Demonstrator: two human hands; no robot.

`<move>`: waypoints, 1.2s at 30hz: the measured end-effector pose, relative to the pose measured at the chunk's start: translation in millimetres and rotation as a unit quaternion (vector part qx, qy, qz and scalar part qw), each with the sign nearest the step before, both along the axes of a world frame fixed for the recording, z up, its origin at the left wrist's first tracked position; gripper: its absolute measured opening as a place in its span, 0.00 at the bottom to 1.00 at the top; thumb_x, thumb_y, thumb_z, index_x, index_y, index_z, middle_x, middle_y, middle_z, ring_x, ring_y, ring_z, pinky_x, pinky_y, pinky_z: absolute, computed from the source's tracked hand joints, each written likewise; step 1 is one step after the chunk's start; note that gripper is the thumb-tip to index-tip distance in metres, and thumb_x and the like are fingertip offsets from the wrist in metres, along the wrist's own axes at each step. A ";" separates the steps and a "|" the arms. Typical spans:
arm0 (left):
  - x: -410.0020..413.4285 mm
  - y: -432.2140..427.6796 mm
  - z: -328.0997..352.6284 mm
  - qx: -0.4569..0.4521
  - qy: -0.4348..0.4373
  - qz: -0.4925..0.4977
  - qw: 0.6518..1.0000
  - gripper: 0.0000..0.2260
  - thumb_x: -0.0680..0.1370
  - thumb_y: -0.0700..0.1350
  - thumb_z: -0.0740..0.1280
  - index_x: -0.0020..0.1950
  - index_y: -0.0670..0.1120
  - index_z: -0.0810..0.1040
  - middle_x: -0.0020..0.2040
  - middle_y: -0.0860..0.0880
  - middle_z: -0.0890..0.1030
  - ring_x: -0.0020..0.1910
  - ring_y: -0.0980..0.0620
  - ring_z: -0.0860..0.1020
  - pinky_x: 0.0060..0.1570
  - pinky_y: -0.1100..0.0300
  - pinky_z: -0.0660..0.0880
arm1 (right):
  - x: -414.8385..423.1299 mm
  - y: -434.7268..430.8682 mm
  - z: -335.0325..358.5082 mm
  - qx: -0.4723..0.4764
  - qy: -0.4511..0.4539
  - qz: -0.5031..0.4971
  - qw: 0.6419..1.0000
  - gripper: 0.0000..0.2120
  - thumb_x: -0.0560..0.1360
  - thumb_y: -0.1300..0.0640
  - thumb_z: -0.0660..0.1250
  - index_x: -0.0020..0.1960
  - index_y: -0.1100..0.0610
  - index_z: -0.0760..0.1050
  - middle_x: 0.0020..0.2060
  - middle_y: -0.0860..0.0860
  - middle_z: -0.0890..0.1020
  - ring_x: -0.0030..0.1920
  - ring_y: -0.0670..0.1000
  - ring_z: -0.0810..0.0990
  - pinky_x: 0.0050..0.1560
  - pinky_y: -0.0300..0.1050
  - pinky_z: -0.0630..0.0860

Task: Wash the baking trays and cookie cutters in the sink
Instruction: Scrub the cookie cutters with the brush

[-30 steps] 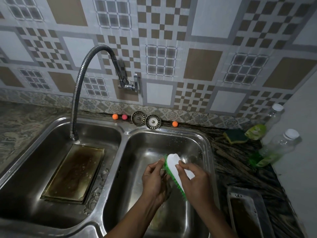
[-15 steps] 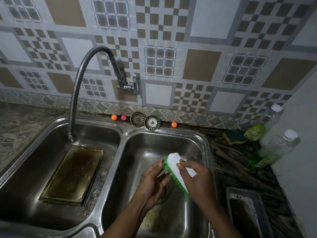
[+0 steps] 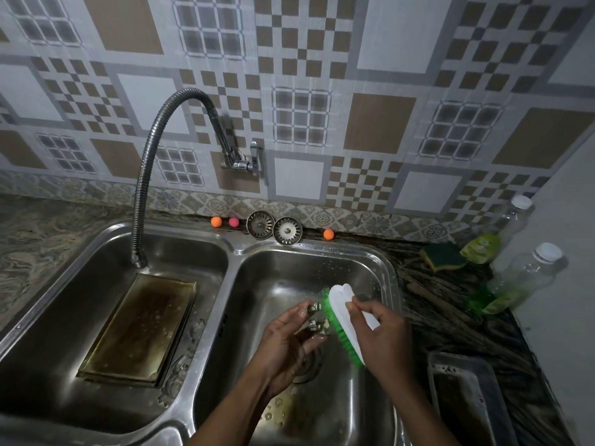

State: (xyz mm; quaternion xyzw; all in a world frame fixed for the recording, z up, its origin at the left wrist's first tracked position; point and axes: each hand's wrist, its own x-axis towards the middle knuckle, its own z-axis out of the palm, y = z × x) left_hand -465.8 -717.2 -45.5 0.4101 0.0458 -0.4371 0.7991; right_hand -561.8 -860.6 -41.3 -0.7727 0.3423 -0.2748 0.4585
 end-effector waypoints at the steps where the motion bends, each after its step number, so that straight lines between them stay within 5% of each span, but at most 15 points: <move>1: 1.3 0.4 -0.2 0.000 -0.001 -0.006 1.000 0.13 0.79 0.38 0.65 0.62 0.36 0.77 0.60 0.38 0.81 0.59 0.39 0.80 0.61 0.41 0.76 | -0.2 1.2 0.3 0.000 0.006 0.001 1.000 0.04 0.73 0.52 0.73 0.48 0.48 0.84 0.42 0.35 0.82 0.44 0.29 0.77 0.42 0.22 0.70; 5: 1.5 1.3 -2.0 0.009 0.012 0.005 1.000 0.10 0.80 0.36 0.63 0.59 0.36 0.79 0.57 0.38 0.82 0.52 0.42 0.83 0.53 0.47 0.81 | 1.2 -3.7 0.3 0.002 -0.015 -0.031 0.999 0.04 0.73 0.56 0.73 0.47 0.53 0.85 0.45 0.40 0.84 0.46 0.26 0.76 0.45 0.20 0.68; 13: -4.1 -8.1 -4.6 0.069 -0.038 -0.016 0.997 0.10 0.80 0.41 0.65 0.55 0.37 0.82 0.56 0.38 0.83 0.56 0.43 0.82 0.53 0.51 0.80 | -4.8 12.6 1.3 -0.006 -0.002 0.017 1.000 0.04 0.72 0.54 0.74 0.47 0.48 0.84 0.43 0.34 0.82 0.48 0.26 0.76 0.44 0.20 0.68; 18: 2.0 -8.6 -8.2 0.125 -0.066 -0.023 0.990 0.11 0.81 0.43 0.63 0.56 0.39 0.80 0.51 0.40 0.84 0.43 0.47 0.82 0.38 0.56 0.76 | -7.7 6.1 7.9 0.014 -0.048 -0.023 0.999 0.04 0.73 0.57 0.74 0.46 0.50 0.84 0.42 0.32 0.80 0.46 0.25 0.76 0.44 0.20 0.68; 22: 1.7 -9.5 -8.1 0.139 -0.096 -0.072 0.983 0.12 0.84 0.43 0.58 0.61 0.38 0.74 0.39 0.42 0.78 0.32 0.51 0.73 0.29 0.59 0.69 | -7.4 3.5 9.3 0.030 -0.010 0.030 0.999 0.04 0.72 0.54 0.74 0.47 0.48 0.84 0.43 0.34 0.82 0.48 0.29 0.77 0.44 0.21 0.69; 29: -4.9 -11.6 -5.1 0.202 -0.122 -0.168 0.957 0.17 0.81 0.51 0.56 0.51 0.40 0.78 0.42 0.38 0.77 0.40 0.44 0.71 0.41 0.52 0.69 | -2.8 11.3 13.2 0.022 -0.023 0.050 0.998 0.06 0.73 0.53 0.74 0.49 0.45 0.84 0.44 0.33 0.83 0.49 0.32 0.79 0.46 0.23 0.70; 33: -4.5 -12.2 -7.9 0.209 -0.161 -0.096 0.960 0.13 0.83 0.42 0.60 0.54 0.51 0.84 0.52 0.31 0.81 0.46 0.41 0.76 0.50 0.46 0.72 | -4.9 8.8 10.3 0.015 -0.002 0.069 0.998 0.06 0.73 0.52 0.73 0.49 0.46 0.84 0.44 0.35 0.83 0.49 0.33 0.79 0.47 0.28 0.72; 36: -2.5 -11.0 -3.3 0.188 -0.169 -0.075 0.965 0.13 0.82 0.38 0.61 0.54 0.47 0.85 0.50 0.33 0.83 0.44 0.38 0.79 0.52 0.41 0.76 | -6.7 9.1 7.7 0.028 -0.005 0.068 0.997 0.05 0.73 0.53 0.74 0.49 0.46 0.84 0.44 0.30 0.82 0.50 0.32 0.79 0.47 0.25 0.71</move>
